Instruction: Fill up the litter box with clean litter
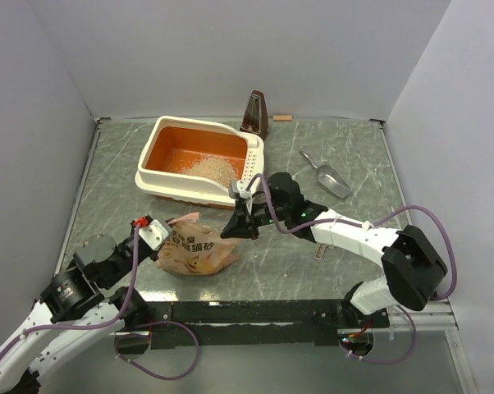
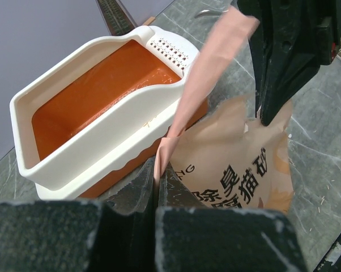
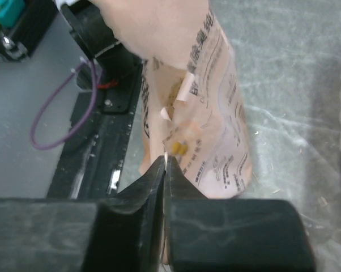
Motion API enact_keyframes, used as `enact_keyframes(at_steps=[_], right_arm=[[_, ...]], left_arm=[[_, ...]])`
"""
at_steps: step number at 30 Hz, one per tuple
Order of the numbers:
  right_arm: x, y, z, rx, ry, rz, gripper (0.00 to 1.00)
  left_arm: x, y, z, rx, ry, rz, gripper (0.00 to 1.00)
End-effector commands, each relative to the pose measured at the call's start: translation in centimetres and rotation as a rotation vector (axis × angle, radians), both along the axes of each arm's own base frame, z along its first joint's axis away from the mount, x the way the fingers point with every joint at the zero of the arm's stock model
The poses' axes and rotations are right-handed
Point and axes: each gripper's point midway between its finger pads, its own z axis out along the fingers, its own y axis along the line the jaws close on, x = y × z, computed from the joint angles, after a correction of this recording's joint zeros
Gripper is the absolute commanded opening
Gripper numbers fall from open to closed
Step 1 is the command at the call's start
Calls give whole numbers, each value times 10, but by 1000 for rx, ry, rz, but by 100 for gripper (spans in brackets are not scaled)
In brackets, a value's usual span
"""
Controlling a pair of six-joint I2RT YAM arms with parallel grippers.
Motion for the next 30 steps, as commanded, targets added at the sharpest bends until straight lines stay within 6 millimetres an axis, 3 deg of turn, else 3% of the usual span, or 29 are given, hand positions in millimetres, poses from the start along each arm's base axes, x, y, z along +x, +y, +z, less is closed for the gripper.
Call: enact_keyframes(at_steps=[1, 4, 8, 13, 16, 18, 19, 23, 24, 30], right_arm=[[11, 2, 18, 1, -48, -23, 0], [23, -16, 25, -21, -82, -126, 0], [30, -49, 63, 3, -170, -238, 0], [36, -78, 91, -34, -189, -270, 0], [29, -86, 67, -106, -125, -285, 0], [26, -87, 58, -94, -95, -295, 0], [21, -90, 42, -114, -64, -290, 0], [22, -99, 15, -141, -8, -380, 0], [22, -99, 15, -130, 22, -404, 0], [18, -121, 20, -84, 5, -554, 0]], left_arm=[[-10, 12, 105, -267, -221, 10, 1], [-13, 4, 110, -269, -216, -35, 1], [-17, -8, 128, -270, -236, -102, 1], [-3, -32, 124, -196, -228, -141, 1], [4, -53, 105, -147, -163, -194, 6], [8, -64, 85, -119, -100, -219, 22], [8, -68, 78, -122, -68, -222, 25], [12, -69, 49, -122, 12, -196, 39], [12, -68, 47, -125, 25, -185, 44], [5, -52, 49, -272, 103, -109, 53]])
